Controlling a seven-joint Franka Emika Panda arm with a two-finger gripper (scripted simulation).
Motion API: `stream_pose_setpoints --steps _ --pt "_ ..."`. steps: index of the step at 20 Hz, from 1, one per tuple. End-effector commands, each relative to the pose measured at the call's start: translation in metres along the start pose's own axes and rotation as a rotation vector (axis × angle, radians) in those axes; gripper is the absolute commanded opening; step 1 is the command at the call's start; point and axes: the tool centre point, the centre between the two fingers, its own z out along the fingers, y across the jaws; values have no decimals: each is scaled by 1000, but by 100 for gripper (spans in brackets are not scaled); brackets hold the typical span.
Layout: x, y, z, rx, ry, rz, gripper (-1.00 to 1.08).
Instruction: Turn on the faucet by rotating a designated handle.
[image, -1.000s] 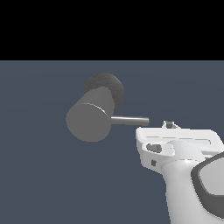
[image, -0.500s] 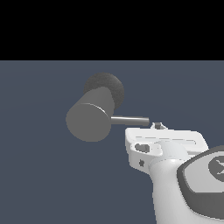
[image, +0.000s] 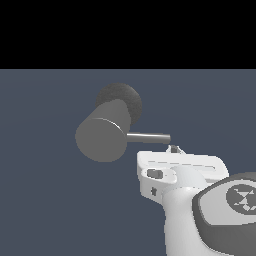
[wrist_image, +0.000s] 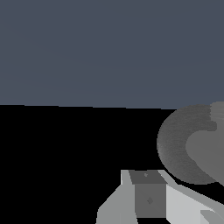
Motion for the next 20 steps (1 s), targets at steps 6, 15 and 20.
stream_pose_setpoints --steps 6,15,20 --pt "8 25 -11 -41 40 21 -100" --pt "2 36 -12 -62 35 28 -100" --pt "-13 34 -11 -62 35 28 -100"
